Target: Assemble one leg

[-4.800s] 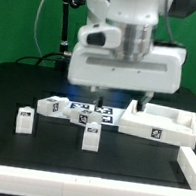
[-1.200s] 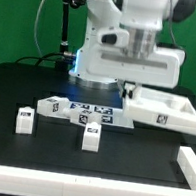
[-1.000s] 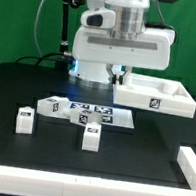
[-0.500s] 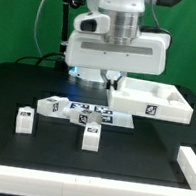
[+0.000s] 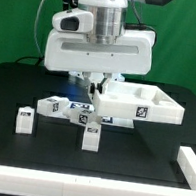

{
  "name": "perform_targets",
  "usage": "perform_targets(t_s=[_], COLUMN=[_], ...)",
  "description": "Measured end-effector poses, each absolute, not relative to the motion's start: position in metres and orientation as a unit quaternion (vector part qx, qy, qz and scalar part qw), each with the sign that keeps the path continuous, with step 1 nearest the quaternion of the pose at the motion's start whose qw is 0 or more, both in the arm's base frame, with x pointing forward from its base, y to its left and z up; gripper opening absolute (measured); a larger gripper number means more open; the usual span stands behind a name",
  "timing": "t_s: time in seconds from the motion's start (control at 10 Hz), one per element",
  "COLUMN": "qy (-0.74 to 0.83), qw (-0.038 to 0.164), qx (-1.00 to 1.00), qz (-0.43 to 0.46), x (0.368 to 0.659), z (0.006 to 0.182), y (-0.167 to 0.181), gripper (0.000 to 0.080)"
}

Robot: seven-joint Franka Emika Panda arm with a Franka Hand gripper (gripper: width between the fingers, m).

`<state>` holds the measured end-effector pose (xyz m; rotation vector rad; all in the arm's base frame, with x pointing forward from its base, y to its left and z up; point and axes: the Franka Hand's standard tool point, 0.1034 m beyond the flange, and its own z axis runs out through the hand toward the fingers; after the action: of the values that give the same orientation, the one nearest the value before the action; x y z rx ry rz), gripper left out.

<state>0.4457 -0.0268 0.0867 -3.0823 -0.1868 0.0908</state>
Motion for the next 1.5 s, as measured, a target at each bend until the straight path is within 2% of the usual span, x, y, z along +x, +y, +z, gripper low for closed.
perform_targets(t_s=[0.2, 0.3, 0.4, 0.5, 0.6, 1.0, 1.2, 1.5], qy=[-0.038, 0.015, 0.055, 0.076, 0.072, 0.068, 0.073, 0.068], qw=[0.026, 0.026, 0.025, 0.022, 0.019, 0.018, 0.012, -0.003], qx=[-0.998, -0.998, -0.996, -0.995, -0.996, -0.996, -0.996, -0.996], qz=[0.038, 0.059, 0.070, 0.068, 0.056, 0.053, 0.059, 0.057], x=[0.446, 0.459, 0.484, 0.508, 0.519, 0.518, 0.520, 0.546], z=[0.086, 0.088, 0.091, 0.094, 0.096, 0.094, 0.083, 0.064], y=[-0.025, -0.022, -0.022, -0.024, -0.023, -0.022, -0.031, -0.043], gripper=[0.0054, 0.0054, 0.0054, 0.0054, 0.0054, 0.0054, 0.0054, 0.0054])
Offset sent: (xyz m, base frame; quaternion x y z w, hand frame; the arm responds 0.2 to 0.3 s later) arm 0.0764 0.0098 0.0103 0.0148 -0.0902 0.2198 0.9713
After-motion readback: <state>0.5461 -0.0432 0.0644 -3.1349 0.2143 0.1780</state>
